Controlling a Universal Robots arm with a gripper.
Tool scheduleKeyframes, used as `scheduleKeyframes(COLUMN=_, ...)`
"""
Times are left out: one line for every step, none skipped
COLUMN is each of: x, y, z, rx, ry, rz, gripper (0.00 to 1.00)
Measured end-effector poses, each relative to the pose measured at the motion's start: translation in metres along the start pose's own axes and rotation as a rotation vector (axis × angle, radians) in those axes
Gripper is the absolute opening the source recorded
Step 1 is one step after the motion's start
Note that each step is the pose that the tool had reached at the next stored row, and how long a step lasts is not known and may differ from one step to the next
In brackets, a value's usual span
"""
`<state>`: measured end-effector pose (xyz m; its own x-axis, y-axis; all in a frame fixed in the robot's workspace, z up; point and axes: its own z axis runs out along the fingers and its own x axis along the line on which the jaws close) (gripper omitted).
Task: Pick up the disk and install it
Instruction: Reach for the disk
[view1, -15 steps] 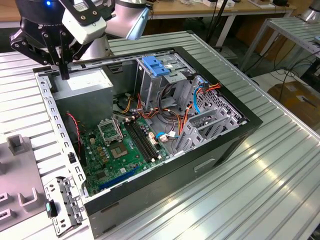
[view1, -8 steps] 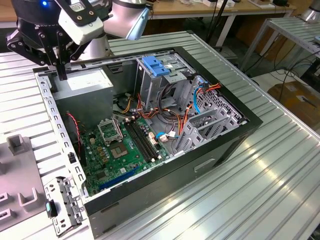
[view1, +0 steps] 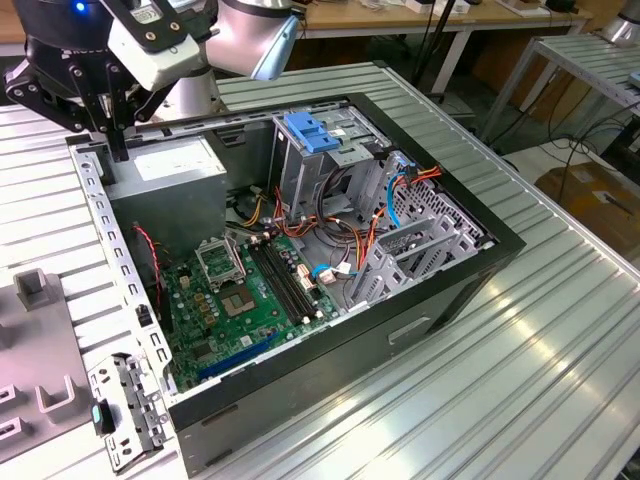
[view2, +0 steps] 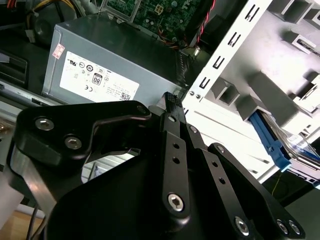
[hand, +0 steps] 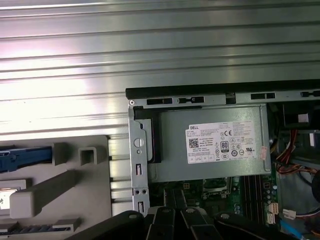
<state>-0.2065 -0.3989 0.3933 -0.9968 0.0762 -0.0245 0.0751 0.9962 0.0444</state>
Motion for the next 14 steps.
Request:
scheduleKeyframes(x=0.0009, y=-0.0001, z=0.0000, rx=0.0000, ry=0.0000, rz=0.000, gripper=0.11)
scheduleKeyframes(x=0.0020, y=-0.0002, z=-0.0001, rx=0.0001, ry=0.0001, rz=0.000, gripper=0.11)
scheduleKeyframes(x=0.0029, y=-0.0002, z=-0.0001, rx=0.0000, ry=0.0000, rz=0.000, gripper=0.11)
scheduleKeyframes(x=0.0036, y=-0.0003, z=-0.0001, rx=0.0000, ry=0.0000, rz=0.000, gripper=0.11)
scheduleKeyframes(x=0.0041, y=-0.0003, z=-0.0001, rx=0.0000, ry=0.0001, rz=0.000, gripper=0.11)
scheduleKeyframes(x=0.0047, y=-0.0004, z=-0.0001, rx=0.0000, ry=0.0000, rz=0.000, gripper=0.11)
scheduleKeyframes(x=0.0051, y=-0.0004, z=-0.0001, rx=0.0000, ry=0.0000, rz=0.000, gripper=0.11)
scheduleKeyframes(x=0.0056, y=-0.0004, z=-0.0002, rx=0.0000, ry=0.0000, rz=0.000, gripper=0.11)
scheduleKeyframes(x=0.0062, y=-0.0005, z=-0.0002, rx=0.0000, ry=0.0000, rz=0.000, gripper=0.11)
scheduleKeyframes(x=0.0067, y=-0.0005, z=-0.0002, rx=0.0000, ry=0.0001, rz=0.000, gripper=0.11)
scheduleKeyframes(x=0.0072, y=-0.0005, z=-0.0002, rx=0.0000, ry=0.0000, rz=0.000, gripper=0.11)
scheduleKeyframes(x=0.0079, y=-0.0006, z=-0.0002, rx=0.0000, ry=0.0000, rz=0.000, gripper=0.11)
scheduleKeyframes(x=0.0084, y=-0.0006, z=-0.0002, rx=0.0000, ry=0.0000, rz=0.000, gripper=0.11)
scheduleKeyframes(x=0.0093, y=-0.0007, z=-0.0003, rx=0.0000, ry=0.0000, rz=0.000, gripper=0.11)
